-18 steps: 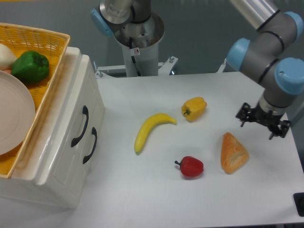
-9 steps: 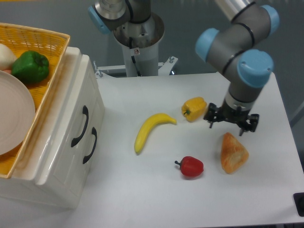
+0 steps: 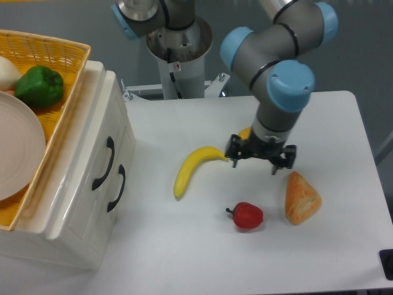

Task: Slide the top white drawer open
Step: 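Move the gripper across the table toward the upper drawer handle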

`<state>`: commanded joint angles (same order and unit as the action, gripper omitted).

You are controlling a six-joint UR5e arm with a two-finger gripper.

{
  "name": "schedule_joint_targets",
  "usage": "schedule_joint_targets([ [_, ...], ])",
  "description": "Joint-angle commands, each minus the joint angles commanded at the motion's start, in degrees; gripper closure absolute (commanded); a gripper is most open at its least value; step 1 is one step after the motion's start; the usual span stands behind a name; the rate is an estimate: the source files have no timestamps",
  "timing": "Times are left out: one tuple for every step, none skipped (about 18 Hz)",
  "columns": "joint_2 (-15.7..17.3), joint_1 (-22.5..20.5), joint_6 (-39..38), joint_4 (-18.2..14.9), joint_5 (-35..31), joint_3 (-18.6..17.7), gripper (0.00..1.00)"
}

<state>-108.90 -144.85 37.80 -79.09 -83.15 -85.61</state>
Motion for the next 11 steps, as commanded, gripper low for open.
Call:
schedule_joint_targets([
  [0.3, 0.7, -1.1, -0.8, 0.6, 0.2, 0.00],
  [0.5, 1.3, -1.8, -1.7, 1.6, 0.4, 0.00],
  [0.5, 2.0, -2.6, -2.5, 2.6, 0.5, 0.00],
  [0.5, 2.6, -3.1, -3.3, 3.6, 0.8, 0.00],
  [0.6, 3.3, -3.8, -3.9, 4.5, 1.1, 0.00],
  [0.6, 4.1, -4.7, -4.0, 5.1, 1.5, 0.00],
  [0.6, 5.0, -5.5, -4.0, 5.6, 1.8, 0.00],
  [0.6, 5.9, -6.6, -4.0, 5.9, 2.3, 0.00],
  [0.6, 6.8, -7.4, -4.0, 6.3, 2.5, 0.00],
  [0.6, 7.5, -7.7, -4.0, 6.9, 2.7, 0.00],
  [0.6, 8.1, -7.8, -4.0, 7.6, 2.7, 0.00],
])
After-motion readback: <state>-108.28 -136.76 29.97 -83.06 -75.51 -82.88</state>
